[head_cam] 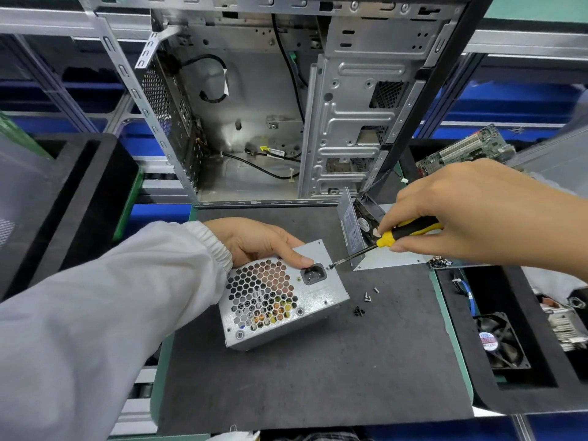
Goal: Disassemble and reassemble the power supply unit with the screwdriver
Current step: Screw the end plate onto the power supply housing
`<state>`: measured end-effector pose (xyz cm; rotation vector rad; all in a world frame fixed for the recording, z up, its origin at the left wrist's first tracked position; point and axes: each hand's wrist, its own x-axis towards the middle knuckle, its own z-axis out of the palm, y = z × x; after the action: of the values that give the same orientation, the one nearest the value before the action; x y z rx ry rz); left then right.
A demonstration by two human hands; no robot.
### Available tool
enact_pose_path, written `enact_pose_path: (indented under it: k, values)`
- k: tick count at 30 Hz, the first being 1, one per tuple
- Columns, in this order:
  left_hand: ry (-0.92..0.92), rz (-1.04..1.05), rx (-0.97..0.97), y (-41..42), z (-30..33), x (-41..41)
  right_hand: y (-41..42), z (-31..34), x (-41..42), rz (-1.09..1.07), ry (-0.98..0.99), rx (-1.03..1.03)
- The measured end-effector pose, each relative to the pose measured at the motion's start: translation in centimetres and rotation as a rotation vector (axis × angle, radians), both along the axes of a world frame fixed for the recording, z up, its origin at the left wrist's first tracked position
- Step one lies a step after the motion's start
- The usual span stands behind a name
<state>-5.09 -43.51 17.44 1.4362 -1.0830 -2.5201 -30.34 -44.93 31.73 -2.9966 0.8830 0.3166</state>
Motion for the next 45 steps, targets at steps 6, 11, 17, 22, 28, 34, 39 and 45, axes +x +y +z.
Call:
enact_pose_path:
  k: [6,11,17,22,28,34,39,45]
  values:
    - [-0.041,-0.04,-0.025,-0.1,0.7,-0.2,0.0,0.0,0.1,0.006,-0.019,0.025]
    - [-0.139,-0.062,-0.037,-0.4,1.4,-0.6,-0.4,-0.3,-0.3,-0.005,-0.031,0.06]
    - [-0.179,-0.047,-0.04,-0.5,2.0,-1.2,-0.2,-1.4,-1.3,-0.04,-0.055,0.073]
    - [-0.196,0.039,-0.105,0.3,1.3,-1.5,-0.4,-2.3,-2.4,-0.097,-0.103,0.134]
    - [-0.183,0.044,-0.099,0.4,1.2,-1.2,-0.3,-5.4,-5.1,-0.195,-0.128,0.383]
    - [-0.187,0.054,-0.133,0.6,0.6,-0.8,1.3,-8.8,-5.4,-0.342,-0.424,0.601]
    - [-0.085,0.064,-0.275,0.9,0.7,-0.4,2.4,-11.1,-3.0,-0.419,-0.618,0.802]
    - [0.083,-0.031,-0.5,1.5,-0.2,0.8,0.9,-11.7,-0.1,-0.44,-0.61,0.956]
